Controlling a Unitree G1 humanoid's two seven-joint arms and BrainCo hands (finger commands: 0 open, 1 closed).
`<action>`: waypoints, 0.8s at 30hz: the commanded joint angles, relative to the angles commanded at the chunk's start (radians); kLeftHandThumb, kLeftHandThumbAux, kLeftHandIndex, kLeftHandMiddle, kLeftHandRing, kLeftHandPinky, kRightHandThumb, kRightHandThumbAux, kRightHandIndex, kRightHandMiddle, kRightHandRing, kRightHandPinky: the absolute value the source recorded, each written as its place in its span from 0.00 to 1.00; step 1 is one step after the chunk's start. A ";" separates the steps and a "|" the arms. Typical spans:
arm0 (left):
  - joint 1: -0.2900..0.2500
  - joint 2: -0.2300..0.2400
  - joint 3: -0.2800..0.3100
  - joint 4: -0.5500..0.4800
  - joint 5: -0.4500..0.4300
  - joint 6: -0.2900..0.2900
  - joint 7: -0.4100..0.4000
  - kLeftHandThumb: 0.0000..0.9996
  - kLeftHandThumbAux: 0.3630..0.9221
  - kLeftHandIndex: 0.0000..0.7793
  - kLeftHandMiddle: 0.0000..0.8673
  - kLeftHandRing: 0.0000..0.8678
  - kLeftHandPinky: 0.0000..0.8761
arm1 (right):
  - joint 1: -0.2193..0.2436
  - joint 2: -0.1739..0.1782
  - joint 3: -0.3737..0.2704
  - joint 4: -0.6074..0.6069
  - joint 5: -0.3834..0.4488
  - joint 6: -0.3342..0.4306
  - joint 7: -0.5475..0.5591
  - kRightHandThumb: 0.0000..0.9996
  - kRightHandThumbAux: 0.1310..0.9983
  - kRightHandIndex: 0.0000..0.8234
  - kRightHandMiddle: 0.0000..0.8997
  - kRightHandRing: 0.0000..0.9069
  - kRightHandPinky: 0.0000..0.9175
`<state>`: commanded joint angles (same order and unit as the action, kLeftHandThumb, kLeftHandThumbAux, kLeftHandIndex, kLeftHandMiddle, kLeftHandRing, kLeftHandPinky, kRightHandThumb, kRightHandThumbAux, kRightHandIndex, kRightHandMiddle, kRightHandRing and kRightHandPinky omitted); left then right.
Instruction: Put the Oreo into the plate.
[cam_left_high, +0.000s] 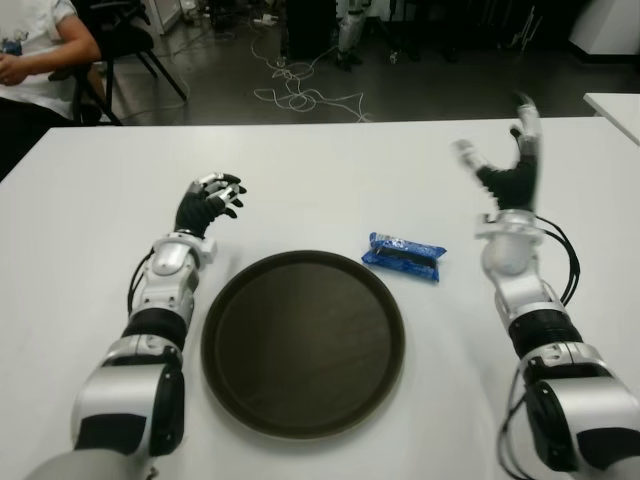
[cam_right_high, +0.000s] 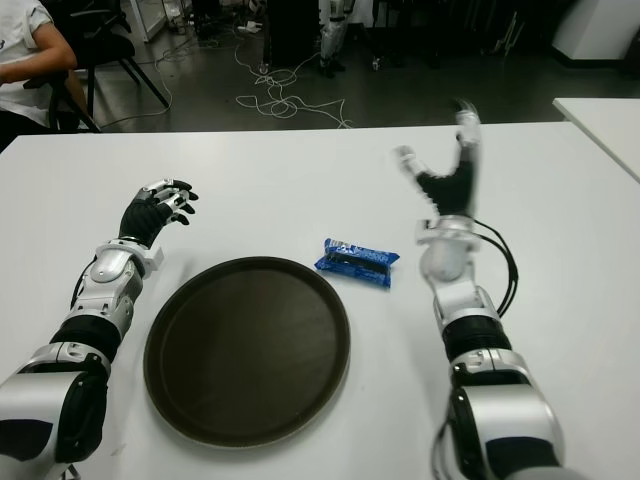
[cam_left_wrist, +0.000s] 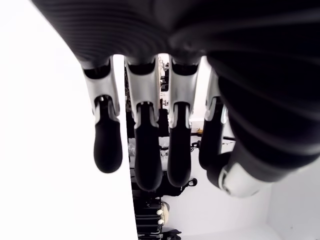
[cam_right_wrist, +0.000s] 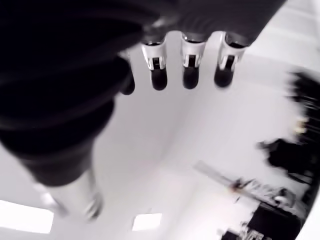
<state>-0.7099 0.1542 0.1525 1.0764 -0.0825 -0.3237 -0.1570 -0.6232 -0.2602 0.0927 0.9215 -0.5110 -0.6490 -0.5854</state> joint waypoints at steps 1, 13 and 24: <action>0.000 0.000 0.001 0.000 -0.001 0.000 -0.002 0.83 0.55 0.54 0.54 0.60 0.65 | 0.002 -0.016 0.022 0.003 -0.022 0.015 0.020 0.00 0.69 0.00 0.00 0.00 0.00; 0.003 0.004 0.001 -0.007 -0.004 0.006 -0.011 0.83 0.55 0.54 0.54 0.60 0.65 | 0.026 -0.120 0.163 -0.125 -0.089 0.203 0.358 0.00 0.55 0.00 0.00 0.00 0.01; 0.007 0.005 -0.004 -0.013 0.002 -0.003 -0.008 0.83 0.55 0.54 0.54 0.59 0.65 | 0.064 -0.181 0.223 -0.278 -0.117 0.337 0.561 0.00 0.52 0.00 0.00 0.00 0.00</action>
<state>-0.7025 0.1589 0.1486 1.0638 -0.0805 -0.3263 -0.1652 -0.5593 -0.4409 0.3158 0.6439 -0.6284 -0.3125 -0.0240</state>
